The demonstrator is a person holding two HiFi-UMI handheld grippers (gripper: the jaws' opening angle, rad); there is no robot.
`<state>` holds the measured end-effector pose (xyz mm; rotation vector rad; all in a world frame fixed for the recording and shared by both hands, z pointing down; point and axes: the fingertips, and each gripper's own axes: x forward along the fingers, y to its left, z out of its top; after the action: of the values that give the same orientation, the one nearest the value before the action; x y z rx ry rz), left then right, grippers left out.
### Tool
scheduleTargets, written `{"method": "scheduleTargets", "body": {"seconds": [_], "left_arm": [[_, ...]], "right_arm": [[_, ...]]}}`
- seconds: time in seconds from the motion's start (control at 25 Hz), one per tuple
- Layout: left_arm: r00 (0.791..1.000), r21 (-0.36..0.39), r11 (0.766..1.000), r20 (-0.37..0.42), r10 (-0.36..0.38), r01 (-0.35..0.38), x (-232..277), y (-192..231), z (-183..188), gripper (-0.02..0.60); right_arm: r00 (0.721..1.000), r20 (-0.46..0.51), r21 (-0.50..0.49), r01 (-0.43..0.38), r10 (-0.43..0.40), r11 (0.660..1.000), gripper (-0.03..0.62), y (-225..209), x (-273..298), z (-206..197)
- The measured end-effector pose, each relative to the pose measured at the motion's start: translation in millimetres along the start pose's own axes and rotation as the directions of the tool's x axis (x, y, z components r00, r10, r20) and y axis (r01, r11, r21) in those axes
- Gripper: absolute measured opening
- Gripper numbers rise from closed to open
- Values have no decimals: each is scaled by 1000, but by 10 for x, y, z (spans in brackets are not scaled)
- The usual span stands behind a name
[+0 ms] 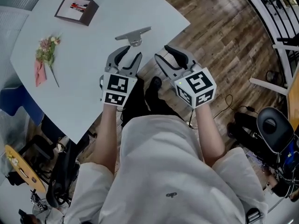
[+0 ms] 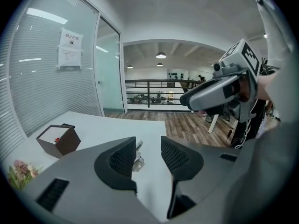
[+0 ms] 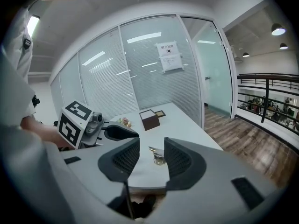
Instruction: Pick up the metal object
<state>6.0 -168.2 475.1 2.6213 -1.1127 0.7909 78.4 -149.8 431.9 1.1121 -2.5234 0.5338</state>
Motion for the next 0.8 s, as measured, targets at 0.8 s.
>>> {"method": "scheduleTargets", "body": {"seconds": [0.8], "left_arm": [[998, 44, 998, -55, -30, 33, 542, 156, -389, 164]], "right_arm": [[998, -56, 38, -10, 12, 999, 164, -71, 250, -178]]}}
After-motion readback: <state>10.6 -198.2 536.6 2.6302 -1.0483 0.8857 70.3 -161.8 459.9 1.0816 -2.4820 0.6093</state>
